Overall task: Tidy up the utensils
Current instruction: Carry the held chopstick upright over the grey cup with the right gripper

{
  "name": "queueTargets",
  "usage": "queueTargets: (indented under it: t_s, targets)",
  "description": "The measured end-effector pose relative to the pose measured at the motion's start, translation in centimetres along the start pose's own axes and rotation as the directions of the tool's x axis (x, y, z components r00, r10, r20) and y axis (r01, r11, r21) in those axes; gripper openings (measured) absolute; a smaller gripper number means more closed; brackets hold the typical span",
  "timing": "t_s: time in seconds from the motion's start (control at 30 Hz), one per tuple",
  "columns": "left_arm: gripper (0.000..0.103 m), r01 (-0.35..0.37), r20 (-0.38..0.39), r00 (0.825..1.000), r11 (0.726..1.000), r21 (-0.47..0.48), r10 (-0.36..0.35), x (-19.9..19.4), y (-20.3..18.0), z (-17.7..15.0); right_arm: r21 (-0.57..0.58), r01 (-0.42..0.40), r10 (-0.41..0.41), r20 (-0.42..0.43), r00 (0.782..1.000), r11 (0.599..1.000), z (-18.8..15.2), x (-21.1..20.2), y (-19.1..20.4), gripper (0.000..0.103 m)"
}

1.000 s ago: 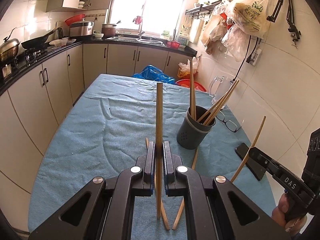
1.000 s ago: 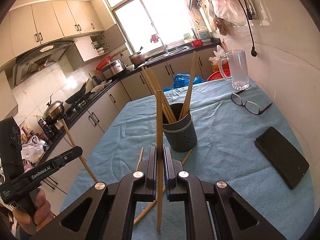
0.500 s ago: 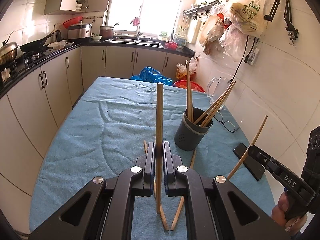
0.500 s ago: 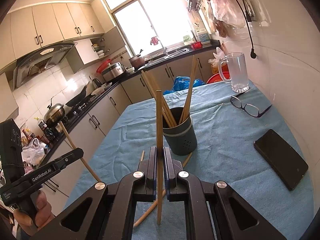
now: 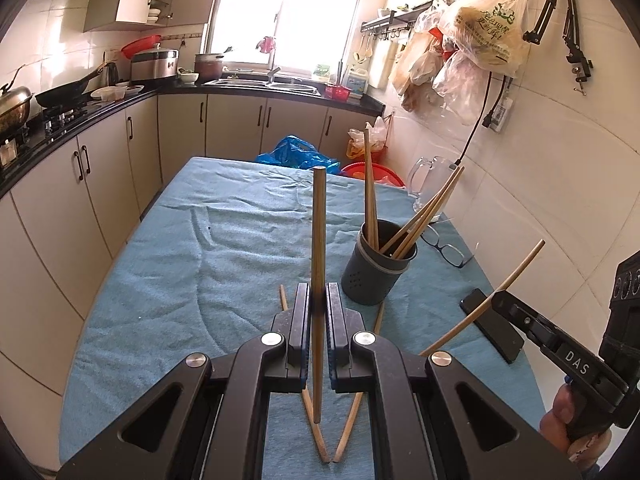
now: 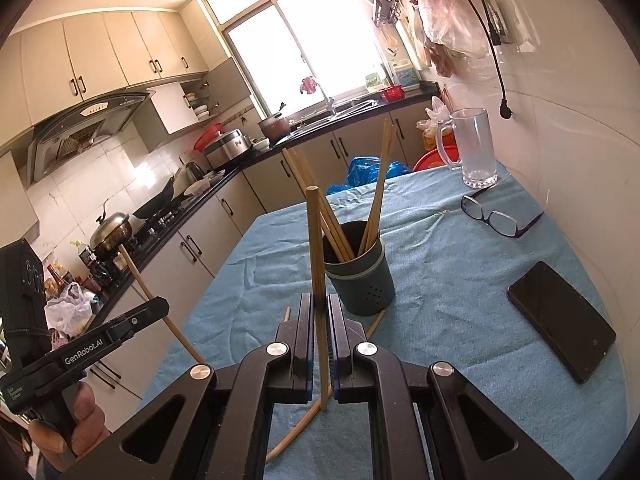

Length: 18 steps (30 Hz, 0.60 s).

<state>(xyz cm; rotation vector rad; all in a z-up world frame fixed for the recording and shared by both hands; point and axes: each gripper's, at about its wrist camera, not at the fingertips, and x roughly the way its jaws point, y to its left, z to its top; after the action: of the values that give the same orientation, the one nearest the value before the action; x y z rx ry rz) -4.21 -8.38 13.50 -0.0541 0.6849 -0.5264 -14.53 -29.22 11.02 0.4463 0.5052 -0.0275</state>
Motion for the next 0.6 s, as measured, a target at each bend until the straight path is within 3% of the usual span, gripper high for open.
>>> queueTargets:
  t_s: [0.6]
  targets:
    - [0.006,0.029,-0.003,1.000,0.999,0.033,-0.028,0.5,-1.8,2.0,-0.001,-0.002,0.002,0.043,0.999,1.000,2.0,-1.2,0.2,0.006]
